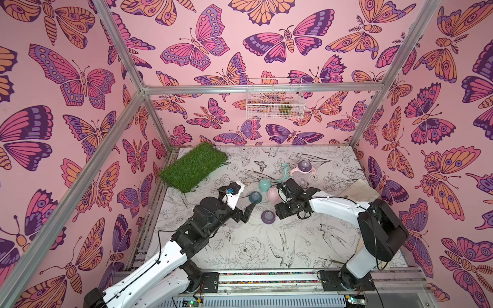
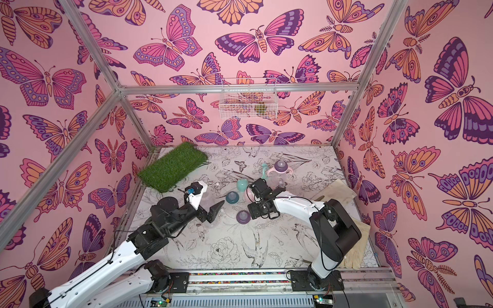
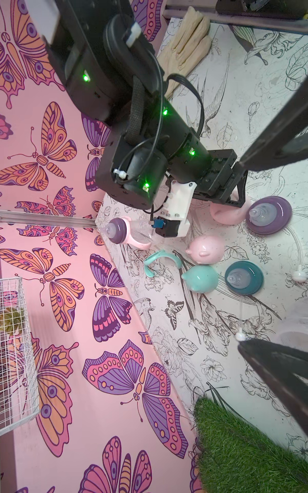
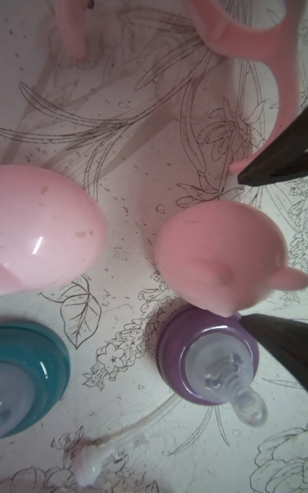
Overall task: Assemble the baby bottles
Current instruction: Pick up the lid from the center of the board.
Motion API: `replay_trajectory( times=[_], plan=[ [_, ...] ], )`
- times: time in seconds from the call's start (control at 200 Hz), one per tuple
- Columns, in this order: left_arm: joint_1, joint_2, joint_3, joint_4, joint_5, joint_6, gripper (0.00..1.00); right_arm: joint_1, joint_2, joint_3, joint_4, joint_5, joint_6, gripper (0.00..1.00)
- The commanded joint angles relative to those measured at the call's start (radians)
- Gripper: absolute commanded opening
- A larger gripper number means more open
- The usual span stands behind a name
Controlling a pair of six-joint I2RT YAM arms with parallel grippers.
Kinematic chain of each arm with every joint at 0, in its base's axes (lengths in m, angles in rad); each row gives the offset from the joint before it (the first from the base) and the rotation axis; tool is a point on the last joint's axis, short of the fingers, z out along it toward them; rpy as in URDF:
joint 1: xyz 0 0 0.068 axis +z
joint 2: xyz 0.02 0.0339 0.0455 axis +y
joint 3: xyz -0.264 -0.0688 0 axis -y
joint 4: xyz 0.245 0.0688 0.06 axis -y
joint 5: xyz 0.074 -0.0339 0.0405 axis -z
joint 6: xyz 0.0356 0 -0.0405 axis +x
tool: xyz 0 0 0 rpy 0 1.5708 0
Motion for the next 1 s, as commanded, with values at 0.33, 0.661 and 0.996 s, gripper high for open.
replay_trajectory(
  times=[0.33,0.661,0.996],
  plan=[
    [0.003,-0.010,0.007,-0.025,-0.004,0.009,1.00,0.006,0.065,0.050,0.025,0.024,0.002,0.82],
    [0.003,-0.014,0.009,-0.033,-0.006,0.012,1.00,0.006,0.092,0.070,0.023,0.026,-0.011,0.74],
    [0.003,-0.009,0.010,-0.035,-0.001,0.012,1.00,0.006,0.064,0.085,-0.029,0.023,-0.020,0.63]
  ],
)
